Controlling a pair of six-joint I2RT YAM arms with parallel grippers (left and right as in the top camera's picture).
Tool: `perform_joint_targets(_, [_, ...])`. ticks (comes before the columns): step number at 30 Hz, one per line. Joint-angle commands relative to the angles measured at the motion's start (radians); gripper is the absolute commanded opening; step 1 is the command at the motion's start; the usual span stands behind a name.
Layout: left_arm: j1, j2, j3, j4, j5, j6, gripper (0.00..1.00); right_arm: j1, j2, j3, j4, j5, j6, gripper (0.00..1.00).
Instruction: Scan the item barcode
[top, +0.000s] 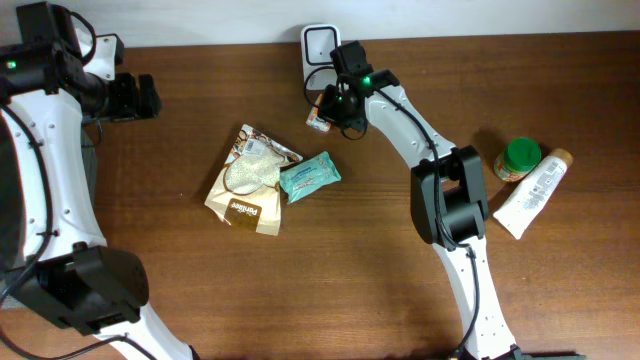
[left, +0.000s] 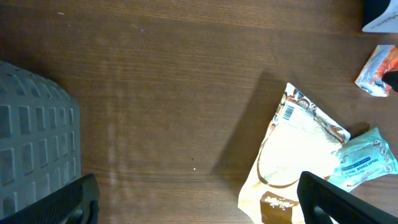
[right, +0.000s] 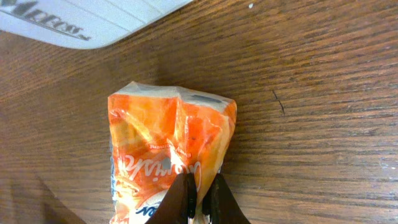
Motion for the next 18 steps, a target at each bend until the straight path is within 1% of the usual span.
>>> perform_joint_targets(1, [0.007, -0.003, 0.005, 0.002, 0.011, 0.016, 0.99, -0.005, 0.020, -0.010, -0.081, 0.016, -0.105, 0.04])
perform_joint_targets(6, [0.007, -0.003, 0.005, 0.002, 0.011, 0.016, 0.99, -0.031, -0.042, -0.009, -0.234, 0.016, -0.246, 0.04])
perform_joint_targets(11, [0.007, -0.003, 0.005, 0.002, 0.011, 0.016, 0.99, -0.046, -0.154, -0.009, -0.381, 0.027, -0.464, 0.04])
perform_joint_targets(16, [0.007, -0.003, 0.005, 0.002, 0.011, 0.016, 0.99, -0.042, -0.192, -0.010, -0.526, 0.170, -0.605, 0.04])
perform_joint_targets(18, [0.007, -0.003, 0.005, 0.002, 0.011, 0.016, 0.99, -0.042, -0.187, -0.010, -0.565, 0.248, -0.604, 0.04])
